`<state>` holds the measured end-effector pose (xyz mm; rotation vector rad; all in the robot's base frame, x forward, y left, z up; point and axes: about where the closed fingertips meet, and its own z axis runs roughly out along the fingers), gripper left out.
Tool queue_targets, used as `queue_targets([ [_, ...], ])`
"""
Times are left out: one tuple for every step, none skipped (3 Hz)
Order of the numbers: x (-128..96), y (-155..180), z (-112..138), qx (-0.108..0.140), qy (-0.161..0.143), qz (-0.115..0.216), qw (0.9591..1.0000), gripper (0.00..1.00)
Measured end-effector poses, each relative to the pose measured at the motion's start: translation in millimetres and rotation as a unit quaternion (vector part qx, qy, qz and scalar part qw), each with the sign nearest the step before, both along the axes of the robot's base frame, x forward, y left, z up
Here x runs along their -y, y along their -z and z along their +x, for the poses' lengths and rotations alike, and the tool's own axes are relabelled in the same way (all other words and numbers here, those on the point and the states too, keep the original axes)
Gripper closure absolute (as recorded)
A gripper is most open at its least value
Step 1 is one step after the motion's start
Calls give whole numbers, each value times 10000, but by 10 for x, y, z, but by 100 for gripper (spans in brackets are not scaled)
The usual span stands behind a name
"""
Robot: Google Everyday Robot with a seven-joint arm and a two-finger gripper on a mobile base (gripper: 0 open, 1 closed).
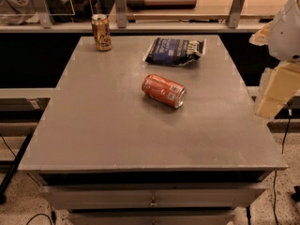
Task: Place coke can upright
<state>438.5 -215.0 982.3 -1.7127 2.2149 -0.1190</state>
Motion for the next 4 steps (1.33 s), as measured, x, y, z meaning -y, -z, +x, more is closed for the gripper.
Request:
queue_targets([
  [0,-1,0,1,0,0,10000,0],
  [-46,87,120,-51,353,98,9993,0],
  [-186,371,461,-186,967,295,9947,0],
  [-361,735,798,-392,1402,443,9883,0],
])
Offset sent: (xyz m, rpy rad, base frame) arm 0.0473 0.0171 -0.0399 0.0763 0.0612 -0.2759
